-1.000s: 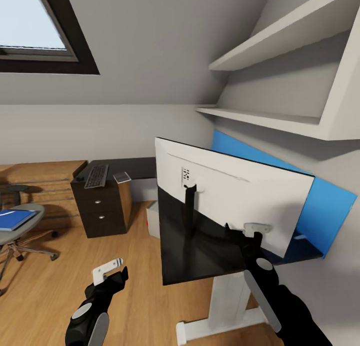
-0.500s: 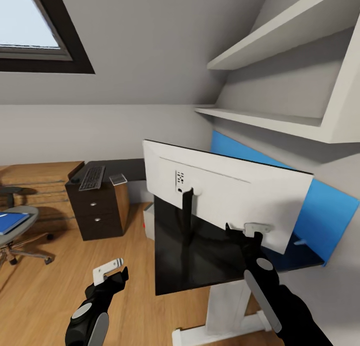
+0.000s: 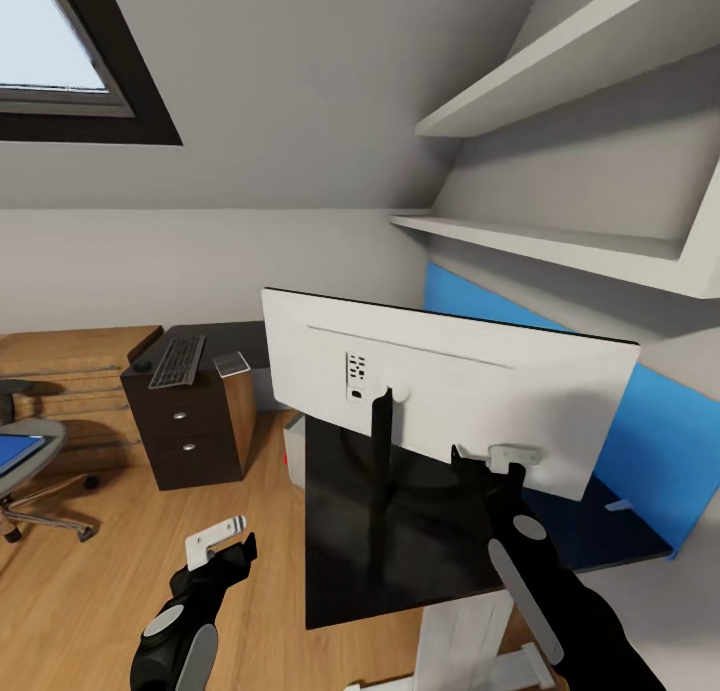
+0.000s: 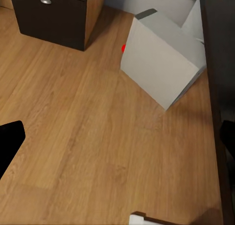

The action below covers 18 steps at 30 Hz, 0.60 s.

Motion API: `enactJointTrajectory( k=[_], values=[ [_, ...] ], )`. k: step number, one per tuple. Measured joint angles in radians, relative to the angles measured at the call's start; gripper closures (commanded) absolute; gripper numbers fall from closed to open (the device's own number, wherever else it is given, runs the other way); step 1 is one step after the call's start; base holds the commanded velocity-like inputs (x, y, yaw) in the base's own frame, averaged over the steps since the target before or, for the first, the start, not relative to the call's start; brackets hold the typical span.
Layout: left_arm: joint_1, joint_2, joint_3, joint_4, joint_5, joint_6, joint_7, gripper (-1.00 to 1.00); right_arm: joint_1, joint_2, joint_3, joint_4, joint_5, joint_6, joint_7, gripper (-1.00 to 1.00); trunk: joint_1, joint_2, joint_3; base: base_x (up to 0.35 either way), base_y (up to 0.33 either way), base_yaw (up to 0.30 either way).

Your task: In the bedroom, organize the workspace by keeping the computer under the desk, ensuring the monitor is on the desk, placing the keyboard on the desk next to the monitor, placing the mouse on the desk next to the keyboard, moving the folder from the swivel chair onto the desk next to the mouse, stacking the notebook on top of the folder with the pen on top of the notebook, and positioning the swivel chair next to the desk.

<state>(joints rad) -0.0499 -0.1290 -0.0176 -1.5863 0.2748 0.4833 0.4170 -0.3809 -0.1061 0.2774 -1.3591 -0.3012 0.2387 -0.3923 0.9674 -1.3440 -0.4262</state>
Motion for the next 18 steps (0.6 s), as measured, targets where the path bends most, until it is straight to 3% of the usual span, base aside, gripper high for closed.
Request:
enactJointTrajectory(
  k=[10,18],
  values=[
    [0.0,0.0,0.0,0.0,0.0,-0.001,0.0,-1.0,0.0,0.0,0.0,0.002,0.0,0.001,-0.001,-1.0,0.0,0.0,-0.001,0.141,-0.017,0.019],
    [0.0,0.0,0.0,0.0,-0.001,-0.001,0.001,-1.0,0.0,0.002,0.001,0.002,0.0,0.002,-0.001,-1.0,0.0,0.0,-0.01,-0.109,-0.227,0.163]
  ],
)
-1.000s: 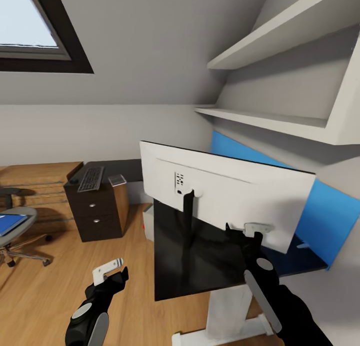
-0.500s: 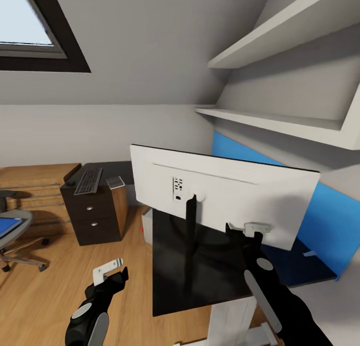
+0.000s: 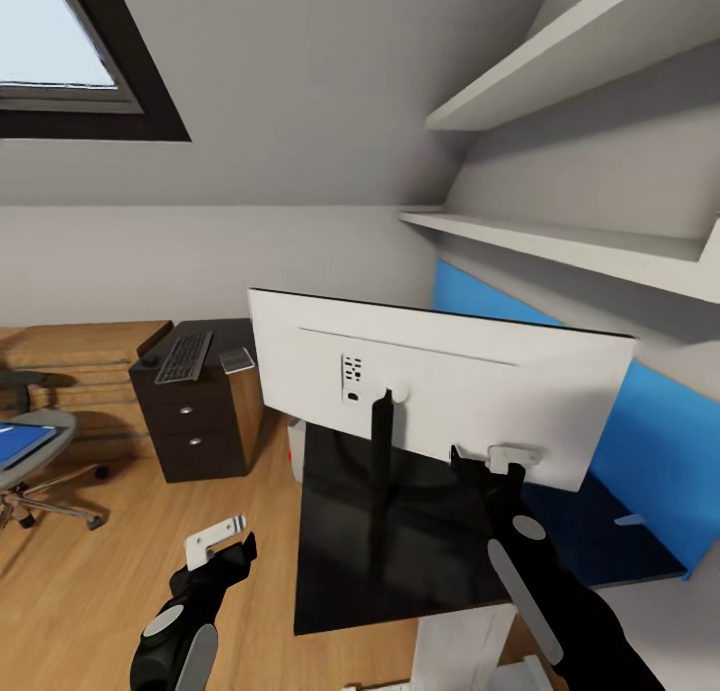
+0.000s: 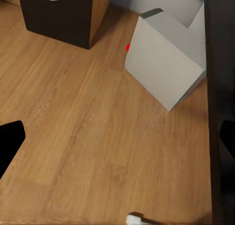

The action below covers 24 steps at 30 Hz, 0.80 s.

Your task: In the bedroom, organize the workspace by keeping the computer under the desk, ensuring the monitor is on the desk, placing the keyboard on the desk next to the monitor, placing the mouse on the desk next to the keyboard, moving the folder from the swivel chair onto the desk next to the mouse, stacking the notebook on top of the folder with the pen on top of the notebook, and positioning the swivel chair next to the desk.

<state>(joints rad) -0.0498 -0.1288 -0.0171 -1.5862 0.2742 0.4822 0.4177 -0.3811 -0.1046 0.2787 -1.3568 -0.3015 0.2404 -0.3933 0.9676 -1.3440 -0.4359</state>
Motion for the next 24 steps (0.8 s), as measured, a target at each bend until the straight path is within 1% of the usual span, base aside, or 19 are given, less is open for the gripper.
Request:
enactJointTrajectory(
  k=[9,13,18,21,24],
  values=[
    [0.0,0.0,0.0,0.0,-0.001,-0.001,0.001,-1.0,0.0,0.002,0.001,0.003,0.0,0.0,0.0,-1.0,0.0,0.0,-0.011,-0.155,-0.295,0.165],
    [0.0,0.0,-0.001,0.0,-0.001,-0.002,0.001,-1.0,0.0,0.002,0.002,0.003,0.0,0.0,0.0,-1.0,0.0,0.0,-0.016,-0.058,-0.263,0.165],
    [0.0,0.0,-0.001,0.0,-0.001,-0.006,0.001,-1.0,0.0,0.002,0.002,0.004,0.0,0.0,0.001,-1.0,-0.001,0.0,-0.022,0.153,-0.211,0.12],
    [0.0,0.001,0.0,0.0,0.0,-0.001,0.0,-1.0,0.0,0.002,0.002,0.002,0.0,0.0,0.002,-1.0,0.0,0.0,-0.022,0.076,-0.026,0.006],
    [0.0,0.005,0.003,-0.002,0.0,0.0,-0.001,-1.0,0.0,0.0,0.002,0.001,0.002,0.0,0.001,-1.0,-0.001,0.0,-0.023,0.28,-0.001,0.0]
  ],
)
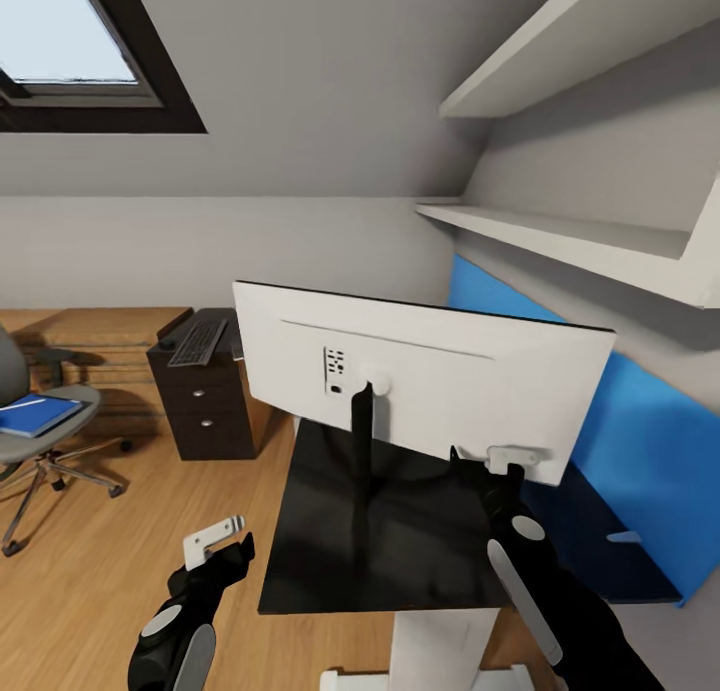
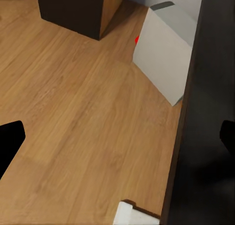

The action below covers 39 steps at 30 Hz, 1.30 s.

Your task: In the bedroom, organize the workspace by keeping the computer under the desk, ensuring the monitor is on the desk, placing the keyboard on the desk next to the monitor, placing the mouse on the desk next to the keyboard, moving the folder from the swivel chair onto the desk next to the mouse, stacking the notebook on top of the folder with the pen on top of the notebook, and positioning the swivel chair next to the desk.

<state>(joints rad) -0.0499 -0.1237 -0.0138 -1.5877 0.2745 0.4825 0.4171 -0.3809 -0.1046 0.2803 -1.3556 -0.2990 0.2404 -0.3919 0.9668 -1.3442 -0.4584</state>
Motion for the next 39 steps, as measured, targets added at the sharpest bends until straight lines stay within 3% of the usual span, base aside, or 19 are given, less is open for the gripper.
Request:
enactJointTrajectory(
  k=[20,39],
  values=[
    [0.0,0.001,0.005,-0.005,0.0,-0.004,0.002,-1.0,0.0,0.001,0.0,0.003,0.0,-0.016,0.001,-1.0,0.0,0.0,0.0,0.253,0.012,0.0],
    [0.0,0.011,0.008,-0.006,-0.002,0.001,0.004,-1.0,0.0,0.0,-0.001,0.005,0.0,-0.016,0.003,-1.0,0.001,0.0,0.0,0.021,0.0,0.0]
  ],
)
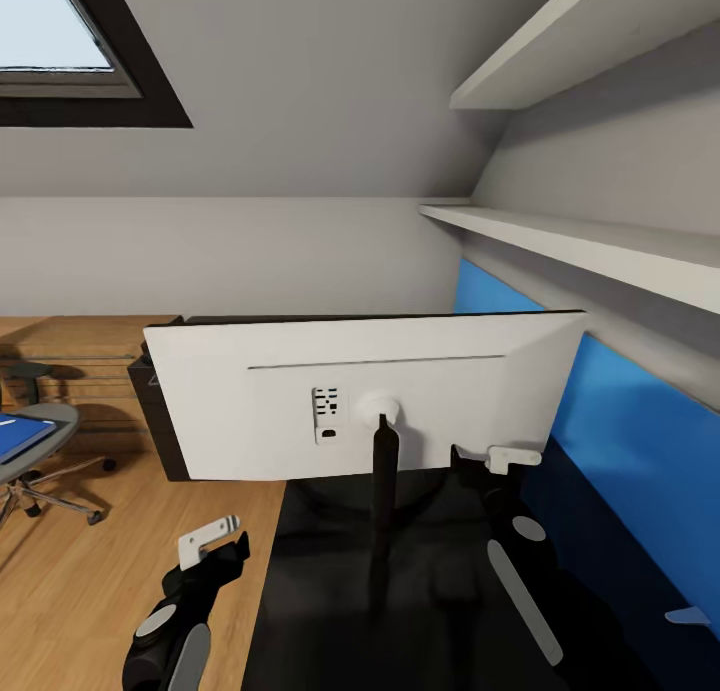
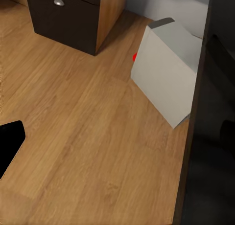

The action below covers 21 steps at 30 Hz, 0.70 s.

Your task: In the bedroom, organize the workspace by keeping the computer under the desk, ensuring the monitor is on the desk, placing the keyboard on the desk next to the monitor, placing the mouse on the desk next to the keyboard, moving the folder from the swivel chair onto the desk next to the mouse, stacking the notebook on top of the folder with the pen on top of the notebook, and positioning the swivel chair next to the desk.

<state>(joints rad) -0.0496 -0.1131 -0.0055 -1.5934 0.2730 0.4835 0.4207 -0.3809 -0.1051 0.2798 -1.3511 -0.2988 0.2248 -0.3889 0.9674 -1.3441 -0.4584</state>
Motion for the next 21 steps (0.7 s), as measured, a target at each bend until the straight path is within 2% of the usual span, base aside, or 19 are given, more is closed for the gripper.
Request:
enactJointTrajectory(
  k=[4,6,8,9,12,13,15,16,18,19,20,21],
  values=[
    [0.01,0.037,0.016,0.002,0.0,-0.004,0.002,-1.0,0.0,-0.001,-0.001,-0.001,0.0,0.0,-0.001,-1.0,0.0,0.0,0.0,0.0,0.0,0.0],
    [0.034,0.069,0.043,0.002,0.001,-0.007,0.001,-1.0,0.0,-0.001,-0.001,-0.002,0.001,0.0,-0.001,-1.0,0.0,0.0,0.0,0.0,0.0,0.0],
    [0.063,0.098,0.092,0.005,0.002,-0.01,0.0,-1.0,0.0,-0.001,-0.001,-0.003,0.0,0.001,-0.002,-1.0,0.0,0.0,0.0,0.0,0.0,0.0],
    [0.077,0.109,0.139,0.01,0.003,-0.011,-0.003,-1.0,0.0,-0.001,-0.001,-0.003,0.001,0.001,-0.003,-1.0,0.0,0.0,0.0,0.0,0.0,0.0],
    [0.104,0.116,0.225,0.047,0.005,-0.014,-0.011,-1.0,0.0,-0.001,-0.001,-0.003,0.001,0.001,-0.003,-1.0,0.0,0.0,0.0,0.0,0.0,0.0],
    [0.113,0.119,0.27,0.119,0.005,-0.015,-0.011,-1.0,0.0,-0.001,-0.001,-0.003,0.001,0.0,-0.004,-1.0,0.0,0.0,0.0,0.0,0.0,0.0],
    [0.115,0.12,0.293,0.179,0.004,-0.025,-0.011,-1.0,0.0,-0.001,-0.001,-0.002,0.001,0.001,-0.004,-1.0,0.0,0.0,0.0,0.0,0.0,0.0],
    [0.116,0.12,0.303,0.218,0.003,-0.045,-0.011,-1.0,0.0,-0.001,-0.001,-0.002,0.001,0.001,-0.004,-1.0,0.0,0.0,0.0,0.145,0.0,0.0],
    [0.117,0.145,0.319,0.335,0.003,-0.192,-0.058,-1.0,0.0,-0.001,0.0,-0.001,0.002,0.001,-0.005,-1.0,0.0,0.0,0.0,0.242,0.0,0.0],
    [0.117,0.151,0.319,0.346,0.004,-0.211,-0.073,-1.0,0.0,-0.001,0.0,-0.001,0.002,0.0,-0.005,-1.0,-0.001,0.0,0.0,0.111,0.0,0.0],
    [0.117,0.175,0.323,0.379,0.004,-0.272,-0.161,-1.0,0.0,0.0,0.001,-0.001,0.0,0.001,-0.003,-1.0,0.0,0.0,0.0,0.071,0.0,0.0],
    [0.117,0.177,0.324,0.381,0.005,-0.277,-0.168,-1.0,0.0,0.0,0.001,-0.001,0.001,0.001,-0.003,-1.0,0.0,0.0,0.0,0.045,0.0,0.0]
  ],
)
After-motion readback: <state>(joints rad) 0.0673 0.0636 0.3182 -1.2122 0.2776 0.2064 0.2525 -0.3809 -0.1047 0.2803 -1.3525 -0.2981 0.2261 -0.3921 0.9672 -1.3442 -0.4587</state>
